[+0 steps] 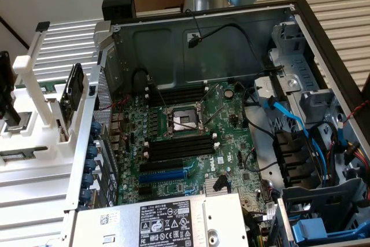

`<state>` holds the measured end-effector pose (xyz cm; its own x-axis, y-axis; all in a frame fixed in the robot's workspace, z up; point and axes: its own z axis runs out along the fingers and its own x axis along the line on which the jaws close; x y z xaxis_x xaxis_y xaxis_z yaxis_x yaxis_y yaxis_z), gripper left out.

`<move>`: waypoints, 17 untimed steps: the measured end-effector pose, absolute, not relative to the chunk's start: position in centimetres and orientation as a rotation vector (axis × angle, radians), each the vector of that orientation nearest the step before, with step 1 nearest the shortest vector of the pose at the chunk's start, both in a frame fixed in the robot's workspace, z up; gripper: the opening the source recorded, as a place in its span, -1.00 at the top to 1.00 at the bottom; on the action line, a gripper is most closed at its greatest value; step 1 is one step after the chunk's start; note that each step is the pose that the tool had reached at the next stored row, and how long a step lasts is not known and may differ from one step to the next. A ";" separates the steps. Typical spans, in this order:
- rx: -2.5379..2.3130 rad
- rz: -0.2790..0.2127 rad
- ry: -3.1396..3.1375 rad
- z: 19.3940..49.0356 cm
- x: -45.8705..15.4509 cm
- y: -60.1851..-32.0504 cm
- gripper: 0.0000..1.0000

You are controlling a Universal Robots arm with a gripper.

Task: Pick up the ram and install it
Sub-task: 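Pick up the ram and move it above insertion slot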

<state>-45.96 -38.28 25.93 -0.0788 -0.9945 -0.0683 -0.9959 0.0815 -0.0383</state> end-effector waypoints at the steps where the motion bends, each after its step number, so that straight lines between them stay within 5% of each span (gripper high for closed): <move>1: -2.080 0.028 2.251 25.7 -46.0 -38.3 0.80; 17: -2.090 0.029 2.242 24.2 -46.0 -38.5 0.80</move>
